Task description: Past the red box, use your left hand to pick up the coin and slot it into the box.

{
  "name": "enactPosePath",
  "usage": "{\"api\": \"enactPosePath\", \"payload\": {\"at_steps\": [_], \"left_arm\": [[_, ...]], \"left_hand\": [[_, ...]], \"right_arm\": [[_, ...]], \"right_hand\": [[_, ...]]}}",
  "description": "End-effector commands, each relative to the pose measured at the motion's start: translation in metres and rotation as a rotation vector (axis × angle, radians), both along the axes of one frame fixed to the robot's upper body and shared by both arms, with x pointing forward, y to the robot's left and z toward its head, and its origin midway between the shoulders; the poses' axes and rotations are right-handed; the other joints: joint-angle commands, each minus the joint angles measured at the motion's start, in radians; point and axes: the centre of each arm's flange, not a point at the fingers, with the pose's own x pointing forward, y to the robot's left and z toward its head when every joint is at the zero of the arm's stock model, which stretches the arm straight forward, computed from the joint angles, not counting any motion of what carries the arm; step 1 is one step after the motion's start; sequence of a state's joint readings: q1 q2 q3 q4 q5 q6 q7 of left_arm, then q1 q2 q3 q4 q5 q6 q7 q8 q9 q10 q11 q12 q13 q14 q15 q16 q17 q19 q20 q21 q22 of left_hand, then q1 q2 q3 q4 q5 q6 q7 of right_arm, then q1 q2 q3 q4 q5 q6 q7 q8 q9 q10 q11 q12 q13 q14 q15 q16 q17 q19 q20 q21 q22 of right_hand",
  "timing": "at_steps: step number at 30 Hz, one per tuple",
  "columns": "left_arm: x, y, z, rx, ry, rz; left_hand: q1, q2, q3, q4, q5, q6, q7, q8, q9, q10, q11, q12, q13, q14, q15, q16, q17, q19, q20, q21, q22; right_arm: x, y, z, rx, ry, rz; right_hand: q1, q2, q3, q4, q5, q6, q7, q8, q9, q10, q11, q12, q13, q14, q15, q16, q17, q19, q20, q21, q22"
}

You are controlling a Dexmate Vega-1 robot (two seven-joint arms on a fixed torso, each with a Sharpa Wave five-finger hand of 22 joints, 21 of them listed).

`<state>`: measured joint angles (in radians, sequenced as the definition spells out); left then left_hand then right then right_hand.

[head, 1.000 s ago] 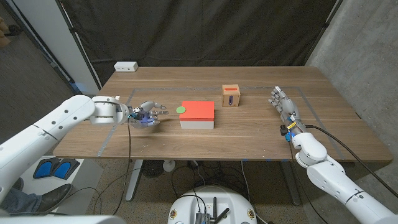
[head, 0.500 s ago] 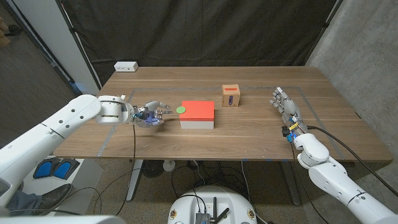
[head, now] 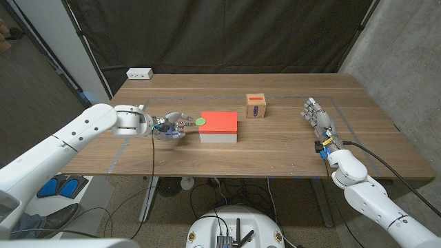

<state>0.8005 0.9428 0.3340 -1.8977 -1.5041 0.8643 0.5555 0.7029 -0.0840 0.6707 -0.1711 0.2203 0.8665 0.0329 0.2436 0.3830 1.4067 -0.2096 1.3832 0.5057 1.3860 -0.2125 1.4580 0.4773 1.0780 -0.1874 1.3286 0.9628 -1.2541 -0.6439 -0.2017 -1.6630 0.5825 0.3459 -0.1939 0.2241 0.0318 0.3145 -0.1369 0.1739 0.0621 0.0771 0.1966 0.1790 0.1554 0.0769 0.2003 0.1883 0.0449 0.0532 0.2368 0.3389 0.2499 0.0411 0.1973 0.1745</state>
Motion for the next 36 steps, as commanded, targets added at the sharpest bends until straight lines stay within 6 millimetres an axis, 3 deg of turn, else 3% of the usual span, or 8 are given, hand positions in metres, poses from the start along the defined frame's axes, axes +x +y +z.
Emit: {"api": "enactPosePath", "payload": {"at_steps": [1, 36], "left_arm": [[0.002, -0.011, 0.001, 0.004, 0.001, -0.009], [0.006, -0.024, 0.002, -0.006, 0.000, 0.008]], "left_hand": [[0.003, 0.008, 0.004, 0.000, -0.003, 0.008, 0.008, -0.003, 0.003, -0.001, 0.002, 0.009, 0.006, 0.000, 0.000, 0.011, 0.005, 0.002, -0.025, 0.011, 0.002], [0.038, 0.033, 0.025, -0.002, -0.002, 0.049, 0.014, -0.014, 0.016, -0.014, 0.001, 0.014, -0.014, -0.008, 0.000, 0.023, 0.019, -0.019, -0.026, 0.051, -0.007]], "right_arm": [[0.001, -0.004, -0.005, 0.009, 0.005, 0.003], [0.006, -0.015, -0.016, 0.045, 0.007, -0.003]], "right_hand": [[0.006, 0.003, 0.001, -0.002, 0.001, 0.003, 0.000, -0.002, 0.005, 0.008, -0.005, 0.002, 0.003, 0.008, 0.003, -0.001, -0.001, 0.005, 0.004, 0.004, 0.003], [0.006, 0.004, -0.002, -0.004, 0.001, 0.002, 0.000, -0.002, 0.005, 0.009, -0.006, 0.000, 0.003, 0.009, 0.005, -0.002, -0.002, 0.004, 0.006, 0.003, 0.003]]}}
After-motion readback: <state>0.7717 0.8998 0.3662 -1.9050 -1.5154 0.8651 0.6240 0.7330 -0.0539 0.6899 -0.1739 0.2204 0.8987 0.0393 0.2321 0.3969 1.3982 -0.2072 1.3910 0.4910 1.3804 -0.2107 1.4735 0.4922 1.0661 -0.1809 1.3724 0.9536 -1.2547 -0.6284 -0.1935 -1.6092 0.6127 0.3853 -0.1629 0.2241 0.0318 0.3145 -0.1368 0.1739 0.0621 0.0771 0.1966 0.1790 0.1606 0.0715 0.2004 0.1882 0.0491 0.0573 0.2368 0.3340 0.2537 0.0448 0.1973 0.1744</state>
